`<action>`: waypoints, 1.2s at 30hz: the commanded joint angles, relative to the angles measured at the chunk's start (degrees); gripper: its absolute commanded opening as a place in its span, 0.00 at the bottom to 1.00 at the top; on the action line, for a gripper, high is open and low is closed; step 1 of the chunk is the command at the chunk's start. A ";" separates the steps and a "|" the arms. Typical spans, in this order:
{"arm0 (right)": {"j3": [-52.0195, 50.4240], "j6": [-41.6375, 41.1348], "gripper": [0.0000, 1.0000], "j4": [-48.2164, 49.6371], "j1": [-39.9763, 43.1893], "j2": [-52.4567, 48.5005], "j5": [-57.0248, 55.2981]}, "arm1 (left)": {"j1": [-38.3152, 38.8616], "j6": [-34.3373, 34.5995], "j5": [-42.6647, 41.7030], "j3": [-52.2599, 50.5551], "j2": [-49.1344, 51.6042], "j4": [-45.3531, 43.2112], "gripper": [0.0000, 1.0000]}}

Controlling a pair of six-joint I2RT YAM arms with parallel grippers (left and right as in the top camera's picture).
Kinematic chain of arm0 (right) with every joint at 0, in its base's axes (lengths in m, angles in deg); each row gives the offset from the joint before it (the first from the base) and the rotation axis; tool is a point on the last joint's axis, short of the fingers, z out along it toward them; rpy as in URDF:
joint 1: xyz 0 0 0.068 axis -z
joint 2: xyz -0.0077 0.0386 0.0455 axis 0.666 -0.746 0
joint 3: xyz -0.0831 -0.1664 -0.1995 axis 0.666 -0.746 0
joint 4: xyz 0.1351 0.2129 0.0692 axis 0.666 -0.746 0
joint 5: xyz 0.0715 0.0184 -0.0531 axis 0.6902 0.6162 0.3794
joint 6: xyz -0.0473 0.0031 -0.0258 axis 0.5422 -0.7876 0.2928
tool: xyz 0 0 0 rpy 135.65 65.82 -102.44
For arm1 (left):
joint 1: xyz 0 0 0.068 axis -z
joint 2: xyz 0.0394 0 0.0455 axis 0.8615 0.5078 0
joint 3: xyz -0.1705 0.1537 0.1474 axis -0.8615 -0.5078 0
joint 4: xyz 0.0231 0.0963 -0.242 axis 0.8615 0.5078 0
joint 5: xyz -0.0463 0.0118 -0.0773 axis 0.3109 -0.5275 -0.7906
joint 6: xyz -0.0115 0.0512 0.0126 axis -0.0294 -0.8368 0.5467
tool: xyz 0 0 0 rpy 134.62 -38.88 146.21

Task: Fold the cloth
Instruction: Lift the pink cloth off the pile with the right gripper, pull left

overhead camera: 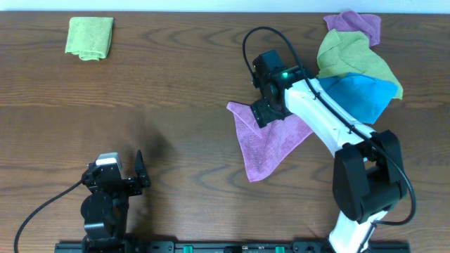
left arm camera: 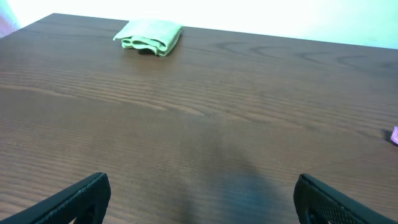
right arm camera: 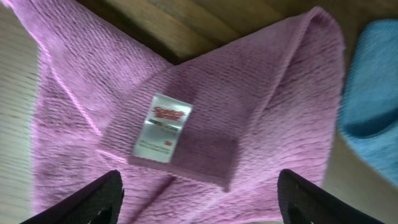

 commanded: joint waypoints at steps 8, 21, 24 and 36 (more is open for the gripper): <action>-0.35 16.68 0.77 0.90 0.50 -2.51 -2.54 | -0.13 -0.02 0.02 -1.25 -0.17 0.48 0.95; -0.33 18.43 0.01 4.55 0.31 -2.51 -2.51 | -0.13 -0.02 0.02 -1.25 -0.17 0.48 0.95; -0.33 17.79 0.01 10.58 -0.68 -2.51 -2.58 | -0.13 -0.02 0.02 -1.25 -0.17 0.48 0.95; -0.33 8.74 0.82 39.98 -1.07 -2.51 1.81 | -0.13 -0.02 0.02 -1.25 -0.17 0.48 0.95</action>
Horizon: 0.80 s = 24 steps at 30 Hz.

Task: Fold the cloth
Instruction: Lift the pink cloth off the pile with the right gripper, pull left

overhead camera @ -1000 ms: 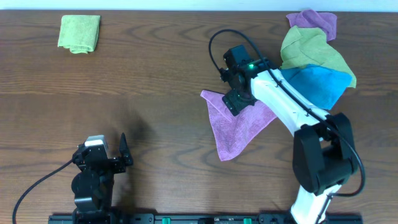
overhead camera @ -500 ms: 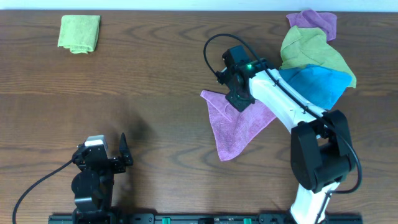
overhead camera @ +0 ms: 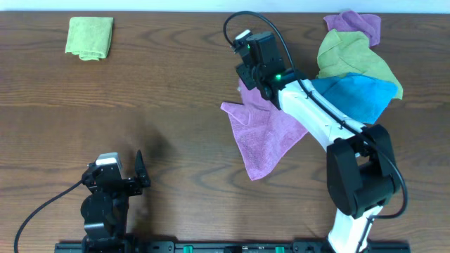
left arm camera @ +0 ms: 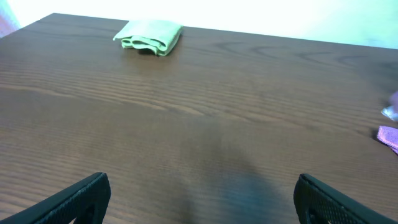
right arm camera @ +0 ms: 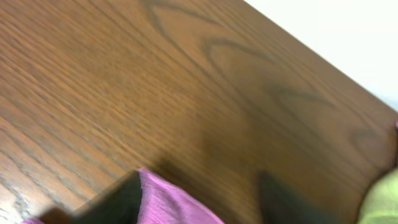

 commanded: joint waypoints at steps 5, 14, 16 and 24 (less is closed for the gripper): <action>-0.02 -4.46 0.96 -7.80 0.87 -0.09 -0.72 | -0.13 -0.02 0.02 -1.25 -0.17 0.48 0.95; -0.02 -17.75 0.01 -26.29 0.70 2.93 0.44 | -0.13 -0.02 0.02 -1.25 -0.17 0.48 0.95; -0.02 -18.36 0.02 -29.20 0.94 4.96 0.39 | -0.13 -0.02 0.02 -1.25 -0.17 0.48 0.95; -8.28 -20.24 0.02 -29.07 3.96 5.95 3.65 | -0.13 -0.02 0.02 -1.25 -0.17 0.48 0.96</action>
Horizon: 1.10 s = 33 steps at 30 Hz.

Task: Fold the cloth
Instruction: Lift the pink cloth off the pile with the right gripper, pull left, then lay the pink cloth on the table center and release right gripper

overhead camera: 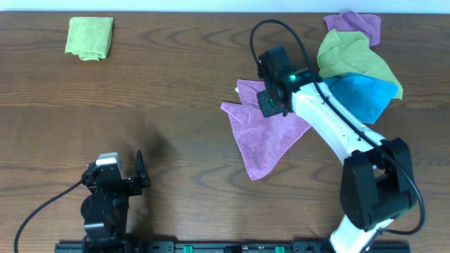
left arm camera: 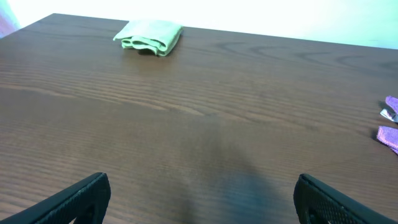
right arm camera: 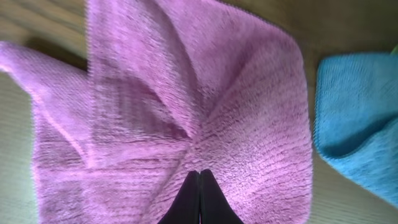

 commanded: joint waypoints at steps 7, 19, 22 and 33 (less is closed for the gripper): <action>-7.04 2.14 0.01 11.63 -2.12 -0.50 10.03 | -0.13 -0.02 0.02 -1.25 -0.17 0.52 0.95; -7.06 2.16 0.01 12.66 -1.62 -6.60 9.90 | -0.13 -0.02 0.02 -1.25 -0.17 0.50 0.95; -7.06 2.16 0.01 15.34 -1.66 -8.09 10.21 | -0.13 -0.02 0.02 -1.25 -0.17 0.50 0.96; -6.99 1.90 0.01 30.45 -4.79 -15.17 20.72 | -0.13 -0.02 0.02 -1.25 -0.17 0.50 0.95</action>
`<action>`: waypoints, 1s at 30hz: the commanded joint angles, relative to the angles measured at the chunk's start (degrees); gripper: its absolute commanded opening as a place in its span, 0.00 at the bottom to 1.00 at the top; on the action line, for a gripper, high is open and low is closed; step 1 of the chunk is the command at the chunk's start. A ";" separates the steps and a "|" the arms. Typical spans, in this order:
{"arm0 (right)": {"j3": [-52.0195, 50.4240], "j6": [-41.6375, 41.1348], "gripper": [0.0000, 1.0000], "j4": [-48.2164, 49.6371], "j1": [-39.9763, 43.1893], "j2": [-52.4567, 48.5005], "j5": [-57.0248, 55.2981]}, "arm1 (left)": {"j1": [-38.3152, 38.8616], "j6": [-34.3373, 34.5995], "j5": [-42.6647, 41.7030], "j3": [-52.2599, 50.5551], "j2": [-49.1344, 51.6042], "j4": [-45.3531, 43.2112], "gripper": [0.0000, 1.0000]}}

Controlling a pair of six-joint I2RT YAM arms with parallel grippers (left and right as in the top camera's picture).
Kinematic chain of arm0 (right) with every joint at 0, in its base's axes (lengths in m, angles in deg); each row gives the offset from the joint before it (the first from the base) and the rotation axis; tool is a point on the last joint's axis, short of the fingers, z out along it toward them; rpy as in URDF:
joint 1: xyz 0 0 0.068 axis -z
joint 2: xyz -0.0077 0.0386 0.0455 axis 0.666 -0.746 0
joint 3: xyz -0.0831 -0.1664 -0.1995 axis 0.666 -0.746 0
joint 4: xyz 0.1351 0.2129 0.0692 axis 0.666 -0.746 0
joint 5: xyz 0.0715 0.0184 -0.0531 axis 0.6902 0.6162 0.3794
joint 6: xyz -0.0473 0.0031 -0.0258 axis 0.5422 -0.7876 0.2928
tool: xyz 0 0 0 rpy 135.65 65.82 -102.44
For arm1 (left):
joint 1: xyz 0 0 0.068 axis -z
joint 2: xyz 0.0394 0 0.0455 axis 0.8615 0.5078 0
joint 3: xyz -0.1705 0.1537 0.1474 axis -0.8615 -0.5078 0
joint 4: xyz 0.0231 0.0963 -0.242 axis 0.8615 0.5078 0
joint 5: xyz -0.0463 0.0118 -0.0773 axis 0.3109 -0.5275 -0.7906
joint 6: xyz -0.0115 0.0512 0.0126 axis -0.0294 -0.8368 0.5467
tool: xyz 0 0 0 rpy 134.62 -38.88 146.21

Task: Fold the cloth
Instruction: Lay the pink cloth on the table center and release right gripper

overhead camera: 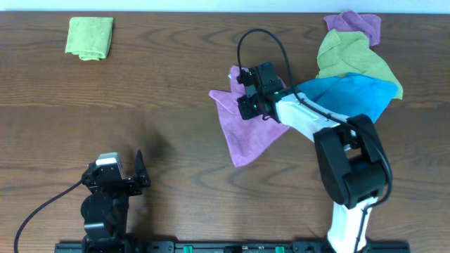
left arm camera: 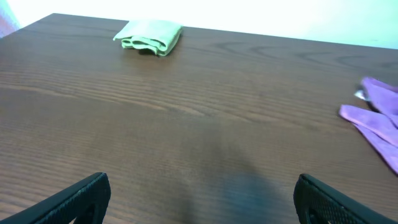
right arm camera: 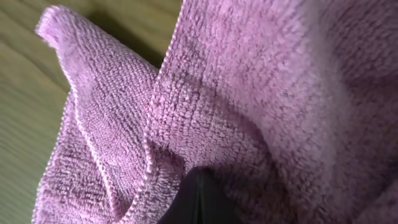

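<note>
The purple cloth [overhead camera: 242, 133] lies crumpled and partly doubled over in the middle of the table, its point toward the front. It fills the right wrist view [right arm camera: 249, 93], and its left edge shows in the left wrist view [left arm camera: 373, 118]. My right gripper [overhead camera: 249, 105] is low on the cloth's back part. Its fingers are shut together with their tips [right arm camera: 198, 182] sunk in the pile. My left gripper [left arm camera: 202, 205] rests open at the front left [overhead camera: 114, 173], far from the cloth, with nothing between its fingers.
A folded green cloth [overhead camera: 89, 37] lies at the back left, also in the left wrist view [left arm camera: 149, 36]. At the back right is a heap of cloths: purple [overhead camera: 355, 24], yellow-green [overhead camera: 351, 56] and blue [overhead camera: 355, 91]. The right arm's cable loops above the cloth.
The right gripper, still shut, is now lower and farther left. The purple cloth has shifted left with it and shows more in the left wrist view. The left arm has not moved.
The right gripper was open just above the purple cloth, over its label. Then it stood higher at the cloth's back edge with purple between its fingers. Then it was shut over the cloth, part folded over. Now the cloth lies farther left.
</note>
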 commanded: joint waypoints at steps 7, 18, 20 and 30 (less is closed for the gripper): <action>3.91 0.02 0.01 4.76 -10.34 -4.46 4.09 | -0.13 -0.02 0.02 -1.25 -0.17 0.48 0.95; 17.33 4.26 0.18 -9.68 -11.08 -1.05 3.43 | -0.13 -0.02 0.02 -1.25 -0.17 0.48 0.95; 21.24 6.75 0.45 -14.14 -10.64 1.09 3.41 | -0.13 -0.02 0.02 -1.25 -0.17 0.48 0.95; 30.86 7.28 0.74 -39.63 -6.27 16.92 -15.93 | -0.13 -0.02 0.02 -1.25 -0.17 0.48 0.95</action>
